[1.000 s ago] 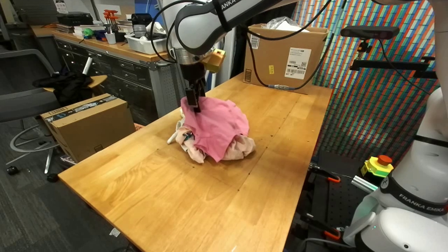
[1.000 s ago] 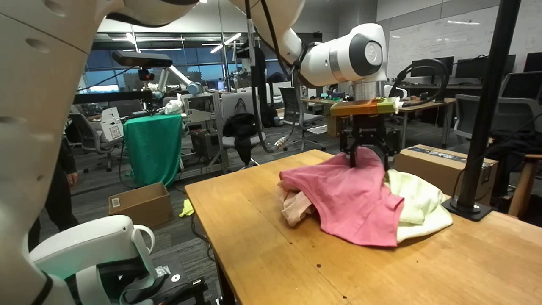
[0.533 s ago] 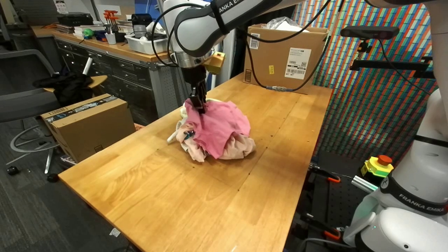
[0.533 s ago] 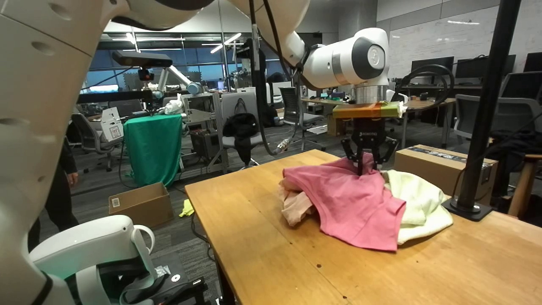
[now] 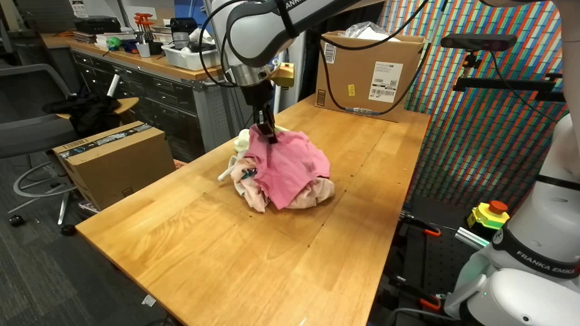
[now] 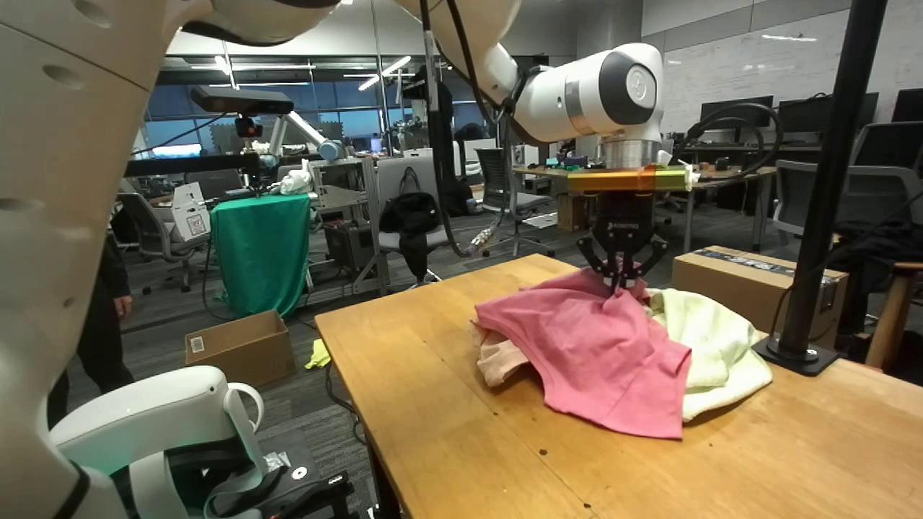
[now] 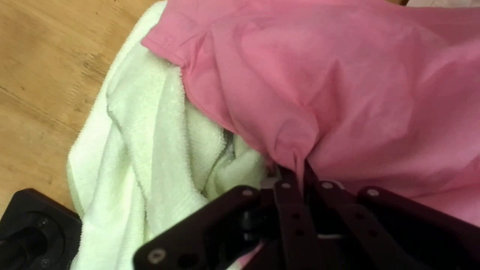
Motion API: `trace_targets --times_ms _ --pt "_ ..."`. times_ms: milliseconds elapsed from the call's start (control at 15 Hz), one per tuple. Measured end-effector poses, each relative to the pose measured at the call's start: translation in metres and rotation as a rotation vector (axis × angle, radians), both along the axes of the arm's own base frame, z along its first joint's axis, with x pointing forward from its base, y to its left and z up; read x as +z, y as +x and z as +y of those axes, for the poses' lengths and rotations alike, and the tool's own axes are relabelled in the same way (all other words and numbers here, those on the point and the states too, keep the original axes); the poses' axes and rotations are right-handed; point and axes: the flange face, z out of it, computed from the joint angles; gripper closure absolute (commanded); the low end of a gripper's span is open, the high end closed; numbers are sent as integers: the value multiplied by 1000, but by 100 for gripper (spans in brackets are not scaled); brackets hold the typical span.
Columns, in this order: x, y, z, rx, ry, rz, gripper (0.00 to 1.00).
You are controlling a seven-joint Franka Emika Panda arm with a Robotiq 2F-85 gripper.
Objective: Spread out the clothes and the objects on the table
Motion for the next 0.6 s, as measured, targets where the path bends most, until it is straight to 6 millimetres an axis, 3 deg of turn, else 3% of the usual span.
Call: trace_targets --times_ms 267,600 --pt "32 -11 -17 -34 -44 -7 95" --pt "93 -31 -54 -170 -170 -114 95"
